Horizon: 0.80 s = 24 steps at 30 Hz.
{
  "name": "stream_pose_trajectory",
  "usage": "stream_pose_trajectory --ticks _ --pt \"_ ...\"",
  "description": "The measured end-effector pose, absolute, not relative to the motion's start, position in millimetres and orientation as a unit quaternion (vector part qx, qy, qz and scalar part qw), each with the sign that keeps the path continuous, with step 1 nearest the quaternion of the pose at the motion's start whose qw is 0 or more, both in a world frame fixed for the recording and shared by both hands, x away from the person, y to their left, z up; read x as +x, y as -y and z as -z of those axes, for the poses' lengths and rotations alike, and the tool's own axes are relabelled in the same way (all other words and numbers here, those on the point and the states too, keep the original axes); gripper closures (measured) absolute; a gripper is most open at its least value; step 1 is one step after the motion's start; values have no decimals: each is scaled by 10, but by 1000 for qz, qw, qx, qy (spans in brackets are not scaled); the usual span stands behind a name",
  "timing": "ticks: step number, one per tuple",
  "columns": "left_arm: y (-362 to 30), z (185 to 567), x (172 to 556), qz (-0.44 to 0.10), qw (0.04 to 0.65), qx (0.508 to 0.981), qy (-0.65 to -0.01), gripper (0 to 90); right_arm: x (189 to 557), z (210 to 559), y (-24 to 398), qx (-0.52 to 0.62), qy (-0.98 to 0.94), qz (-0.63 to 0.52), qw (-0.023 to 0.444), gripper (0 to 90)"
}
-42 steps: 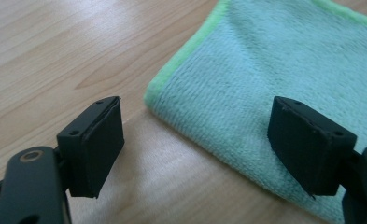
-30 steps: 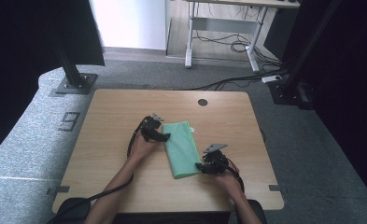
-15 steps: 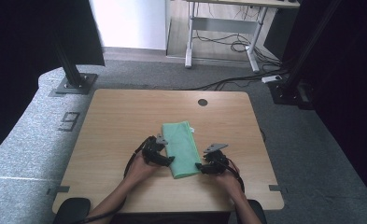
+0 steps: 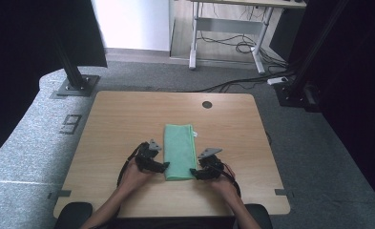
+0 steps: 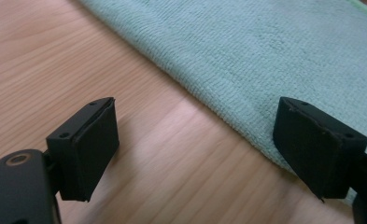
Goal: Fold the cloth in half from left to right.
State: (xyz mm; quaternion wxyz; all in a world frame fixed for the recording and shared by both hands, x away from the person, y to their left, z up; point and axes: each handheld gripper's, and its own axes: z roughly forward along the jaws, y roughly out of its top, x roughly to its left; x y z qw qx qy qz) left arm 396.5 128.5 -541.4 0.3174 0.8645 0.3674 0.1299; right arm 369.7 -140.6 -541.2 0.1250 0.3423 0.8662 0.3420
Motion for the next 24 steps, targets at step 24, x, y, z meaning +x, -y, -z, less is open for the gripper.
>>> stream_pose_trajectory --ticks 24 --pt "-1512 5406 3678 -114 315 872 -356 149 3700 5352 1172 330 -866 -347 142 396"
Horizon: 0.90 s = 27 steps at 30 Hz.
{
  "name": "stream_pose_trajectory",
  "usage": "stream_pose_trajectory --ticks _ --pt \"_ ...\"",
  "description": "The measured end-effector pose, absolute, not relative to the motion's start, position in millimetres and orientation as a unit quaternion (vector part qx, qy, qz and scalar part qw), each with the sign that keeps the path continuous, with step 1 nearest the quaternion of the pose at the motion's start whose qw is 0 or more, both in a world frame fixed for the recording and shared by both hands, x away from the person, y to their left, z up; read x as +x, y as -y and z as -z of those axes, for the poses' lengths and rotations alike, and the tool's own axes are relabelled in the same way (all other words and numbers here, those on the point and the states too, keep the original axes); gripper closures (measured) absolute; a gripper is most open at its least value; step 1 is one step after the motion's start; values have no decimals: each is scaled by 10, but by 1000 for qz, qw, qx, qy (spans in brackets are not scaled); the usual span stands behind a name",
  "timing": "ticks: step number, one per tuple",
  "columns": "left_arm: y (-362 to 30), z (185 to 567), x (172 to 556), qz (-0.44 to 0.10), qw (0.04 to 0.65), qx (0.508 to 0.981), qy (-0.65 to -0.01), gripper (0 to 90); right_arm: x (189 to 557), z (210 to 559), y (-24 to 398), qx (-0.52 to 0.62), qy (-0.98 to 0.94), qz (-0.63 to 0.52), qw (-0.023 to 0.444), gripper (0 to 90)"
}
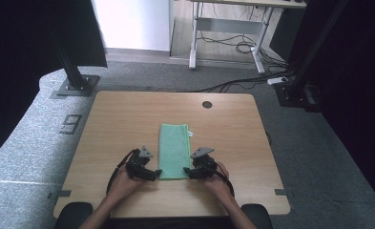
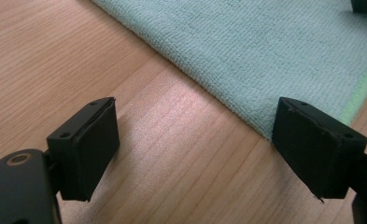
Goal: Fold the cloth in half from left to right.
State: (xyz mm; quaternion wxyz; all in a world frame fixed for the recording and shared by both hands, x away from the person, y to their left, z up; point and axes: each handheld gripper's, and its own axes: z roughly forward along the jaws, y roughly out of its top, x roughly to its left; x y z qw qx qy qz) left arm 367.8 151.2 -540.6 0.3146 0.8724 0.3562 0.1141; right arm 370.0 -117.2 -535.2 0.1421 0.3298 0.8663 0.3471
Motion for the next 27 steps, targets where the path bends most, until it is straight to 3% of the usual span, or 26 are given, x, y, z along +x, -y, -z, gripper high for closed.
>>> stream_pose_trajectory --ticks 6,11,16,21,23,27 --pt "-1488 5339 3716 -116 334 867 -350 167 4105 5185 1180 359 -847 -362 148 557" --pt "-1451 5245 3950 -133 359 854 -352 328 4387 5212 1112 369 -847 -352 146 672" --pt "-1436 5330 4118 -143 351 850 -365 470 4484 5280 1059 375 -849 -348 131 704" --pt "-1463 5420 4183 -129 359 844 -378 481 4506 5348 1014 378 -852 -342 119 772" --pt "-1461 5402 4175 -136 358 844 -377 474 4505 5350 1004 383 -849 -345 113 861" --pt "-1476 5366 4174 -140 365 838 -381 457 4494 5323 997 383 -849 -346 115 881"
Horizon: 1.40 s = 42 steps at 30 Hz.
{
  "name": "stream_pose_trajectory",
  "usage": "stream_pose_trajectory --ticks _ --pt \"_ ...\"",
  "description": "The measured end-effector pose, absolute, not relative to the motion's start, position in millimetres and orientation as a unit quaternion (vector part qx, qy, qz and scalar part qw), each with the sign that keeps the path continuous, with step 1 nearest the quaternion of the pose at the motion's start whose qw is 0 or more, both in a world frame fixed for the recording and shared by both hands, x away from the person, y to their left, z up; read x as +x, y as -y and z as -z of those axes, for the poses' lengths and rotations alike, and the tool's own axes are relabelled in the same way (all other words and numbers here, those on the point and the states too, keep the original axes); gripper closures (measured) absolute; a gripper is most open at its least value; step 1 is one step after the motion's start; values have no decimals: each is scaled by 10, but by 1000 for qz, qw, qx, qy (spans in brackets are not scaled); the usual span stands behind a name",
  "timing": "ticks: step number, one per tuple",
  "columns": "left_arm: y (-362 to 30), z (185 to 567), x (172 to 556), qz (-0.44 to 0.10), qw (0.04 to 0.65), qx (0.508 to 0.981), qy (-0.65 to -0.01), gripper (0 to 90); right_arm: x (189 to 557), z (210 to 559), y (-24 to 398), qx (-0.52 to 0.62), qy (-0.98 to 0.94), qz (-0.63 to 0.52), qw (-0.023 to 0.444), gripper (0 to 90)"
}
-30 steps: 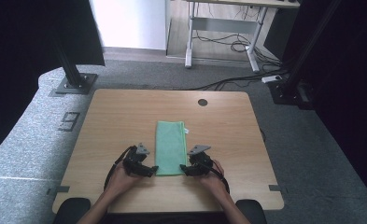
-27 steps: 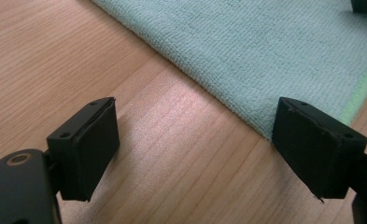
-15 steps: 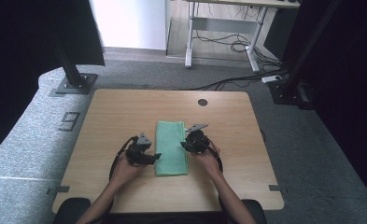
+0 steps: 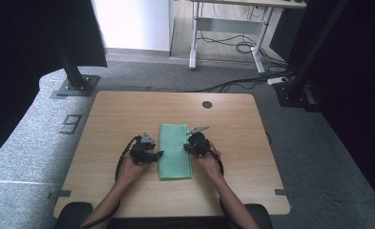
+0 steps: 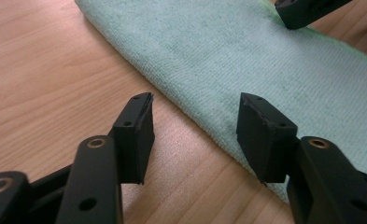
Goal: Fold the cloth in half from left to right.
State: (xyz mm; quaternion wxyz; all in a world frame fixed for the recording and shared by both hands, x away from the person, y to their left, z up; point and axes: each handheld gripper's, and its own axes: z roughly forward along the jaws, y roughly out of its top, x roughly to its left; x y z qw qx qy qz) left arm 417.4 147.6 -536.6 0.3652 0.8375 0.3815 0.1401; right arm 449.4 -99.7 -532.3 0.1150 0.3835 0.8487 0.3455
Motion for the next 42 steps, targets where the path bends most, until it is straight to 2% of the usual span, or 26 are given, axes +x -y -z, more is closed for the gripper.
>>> stream_pose_trajectory --ticks 8,19,22,25,27,35,42 --pt "-1503 5349 4190 -148 373 826 -396 379 4426 5072 1041 375 -845 -355 142 882" --pt "-1441 5429 4192 -159 343 838 -395 344 4474 5341 1090 387 -849 -335 131 865" --pt "-1447 5415 4181 -163 344 838 -391 316 4462 5344 1093 385 -850 -328 146 730" --pt "-1450 5349 4124 -142 355 841 -382 291 4416 5316 1139 388 -842 -345 145 616" --pt "-1417 5319 4039 -122 346 852 -373 240 4354 5302 1160 383 -845 -347 140 538" --pt "-1371 5368 3664 -105 312 878 -347 197 3914 5311 1265 351 -862 -341 131 437" --pt "-1424 5383 3686 -109 310 876 -353 185 3727 5362 1256 339 -871 -331 130 425"
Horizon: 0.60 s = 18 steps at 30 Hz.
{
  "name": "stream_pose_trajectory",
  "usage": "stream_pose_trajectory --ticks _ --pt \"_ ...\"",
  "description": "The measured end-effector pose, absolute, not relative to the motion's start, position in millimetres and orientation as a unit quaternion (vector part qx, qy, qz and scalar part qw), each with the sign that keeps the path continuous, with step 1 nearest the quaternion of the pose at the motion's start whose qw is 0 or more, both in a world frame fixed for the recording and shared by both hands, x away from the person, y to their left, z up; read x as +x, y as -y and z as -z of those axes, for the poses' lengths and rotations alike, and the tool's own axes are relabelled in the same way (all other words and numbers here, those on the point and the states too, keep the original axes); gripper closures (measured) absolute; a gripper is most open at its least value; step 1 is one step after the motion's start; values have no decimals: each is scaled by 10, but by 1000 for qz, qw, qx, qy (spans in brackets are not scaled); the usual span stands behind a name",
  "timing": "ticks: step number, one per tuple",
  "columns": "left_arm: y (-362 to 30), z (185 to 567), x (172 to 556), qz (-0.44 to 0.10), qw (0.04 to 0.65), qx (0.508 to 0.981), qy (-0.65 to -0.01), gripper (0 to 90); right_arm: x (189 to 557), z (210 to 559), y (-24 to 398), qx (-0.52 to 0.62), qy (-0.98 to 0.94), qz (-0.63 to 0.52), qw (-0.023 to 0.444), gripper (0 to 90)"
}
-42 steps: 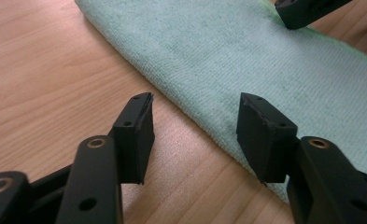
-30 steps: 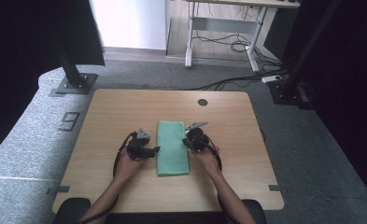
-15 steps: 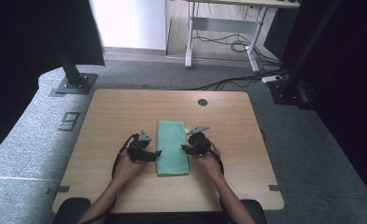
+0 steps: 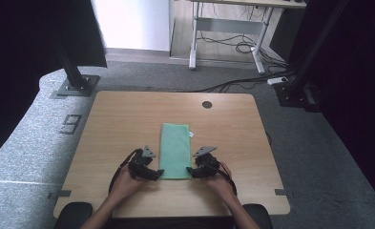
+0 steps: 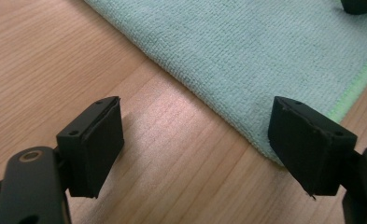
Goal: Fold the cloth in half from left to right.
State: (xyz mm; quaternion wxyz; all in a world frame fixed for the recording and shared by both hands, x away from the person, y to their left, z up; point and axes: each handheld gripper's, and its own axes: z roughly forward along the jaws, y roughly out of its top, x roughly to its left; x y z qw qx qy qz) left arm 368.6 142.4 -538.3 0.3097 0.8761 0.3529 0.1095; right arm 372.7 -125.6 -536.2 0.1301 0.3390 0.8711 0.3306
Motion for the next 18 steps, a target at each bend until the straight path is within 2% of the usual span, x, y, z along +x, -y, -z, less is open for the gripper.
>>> stream_pose_trajectory --ticks 5,8,13,14,18 --pt "-1464 5334 3655 -114 322 875 -344 179 3727 5353 1258 338 -871 -331 135 423" --pt "-1586 5291 3634 -105 337 868 -348 176 3682 5311 1359 344 -862 -345 138 391" --pt "-1777 5381 3608 -108 322 867 -365 147 3623 5310 1550 354 -857 -344 147 329" --pt "-1823 5409 3598 -113 321 865 -368 145 3601 5353 1649 357 -857 -343 143 275" --pt "-1872 5440 3589 -134 325 859 -372 141 3582 5435 1737 366 -853 -342 149 177"
